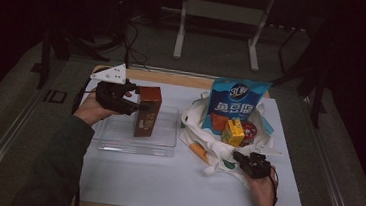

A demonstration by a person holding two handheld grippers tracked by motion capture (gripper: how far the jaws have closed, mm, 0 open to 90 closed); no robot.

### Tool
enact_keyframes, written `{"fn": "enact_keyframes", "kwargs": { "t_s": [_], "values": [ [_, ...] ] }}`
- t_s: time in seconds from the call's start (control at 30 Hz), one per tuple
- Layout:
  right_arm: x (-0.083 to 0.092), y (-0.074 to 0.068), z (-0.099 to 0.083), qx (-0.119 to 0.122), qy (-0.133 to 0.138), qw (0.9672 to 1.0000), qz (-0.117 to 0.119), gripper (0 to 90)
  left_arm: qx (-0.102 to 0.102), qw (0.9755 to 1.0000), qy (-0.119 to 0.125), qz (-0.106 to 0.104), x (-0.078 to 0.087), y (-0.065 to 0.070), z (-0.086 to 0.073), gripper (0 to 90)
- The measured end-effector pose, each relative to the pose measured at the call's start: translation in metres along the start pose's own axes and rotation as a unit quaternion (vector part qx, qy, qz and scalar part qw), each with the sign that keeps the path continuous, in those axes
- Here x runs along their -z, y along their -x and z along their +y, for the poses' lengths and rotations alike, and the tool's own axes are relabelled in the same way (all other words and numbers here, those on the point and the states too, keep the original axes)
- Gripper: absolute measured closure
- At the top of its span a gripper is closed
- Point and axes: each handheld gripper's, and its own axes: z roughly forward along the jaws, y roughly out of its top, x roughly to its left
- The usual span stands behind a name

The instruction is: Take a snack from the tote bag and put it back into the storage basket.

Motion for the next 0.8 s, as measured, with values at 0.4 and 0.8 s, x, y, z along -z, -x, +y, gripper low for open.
{"fn": "enact_keyframes", "kwargs": {
  "t_s": [0.4, 0.8],
  "values": [
    [0.000, 0.000, 0.000, 0.001, 0.000, 1.0000, -0.001, 88.2, -0.014, 0.9976, -0.067, 0.002, 0.000, 0.000, -0.007, 42.8],
    [0.000, 0.000, 0.000, 0.003, 0.001, 1.0000, -0.002, 88.1, -0.016, 0.9930, -0.117, -0.004, -0.002, -0.004, -0.015, 42.8]
  ]
}}
